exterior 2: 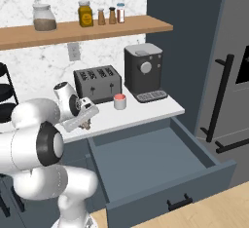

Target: Pick the pizza cutter from the drawer and place it on the counter.

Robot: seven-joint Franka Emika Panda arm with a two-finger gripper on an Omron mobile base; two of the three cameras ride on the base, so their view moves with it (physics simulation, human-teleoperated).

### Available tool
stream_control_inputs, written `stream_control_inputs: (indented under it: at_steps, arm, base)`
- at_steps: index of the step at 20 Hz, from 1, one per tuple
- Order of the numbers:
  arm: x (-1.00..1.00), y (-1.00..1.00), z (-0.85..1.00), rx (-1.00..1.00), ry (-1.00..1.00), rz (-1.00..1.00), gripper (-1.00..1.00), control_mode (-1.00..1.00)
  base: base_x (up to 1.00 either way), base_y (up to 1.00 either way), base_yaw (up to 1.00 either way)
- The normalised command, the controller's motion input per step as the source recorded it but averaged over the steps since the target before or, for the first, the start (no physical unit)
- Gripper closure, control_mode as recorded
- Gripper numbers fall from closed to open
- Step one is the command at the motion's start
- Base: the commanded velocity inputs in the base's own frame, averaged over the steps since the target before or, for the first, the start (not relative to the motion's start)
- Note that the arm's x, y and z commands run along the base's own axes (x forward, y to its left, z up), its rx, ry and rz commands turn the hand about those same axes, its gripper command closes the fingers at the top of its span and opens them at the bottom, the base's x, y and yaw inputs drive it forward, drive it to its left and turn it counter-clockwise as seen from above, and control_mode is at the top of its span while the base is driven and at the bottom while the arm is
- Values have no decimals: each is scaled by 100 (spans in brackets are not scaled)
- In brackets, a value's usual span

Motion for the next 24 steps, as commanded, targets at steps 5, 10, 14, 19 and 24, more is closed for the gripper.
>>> stream_control_inputs:
  at_steps: [5,10,14,19,24]
  arm:
    - [63,38,-42,0,0,5,100,-100]
    - [78,33,-40,0,0,6,-100,-100]
    - [75,29,-34,0,0,1,-100,-100]
    - [-47,-18,50,6,-5,-2,-100,-100]
    - [-100,-88,100,21,-16,-13,-100,-100]
  base:
    - [0,0,0]
    - [0,0,0]
    - [0,0,0]
    - [0,0,0]
    - [0,0,0]
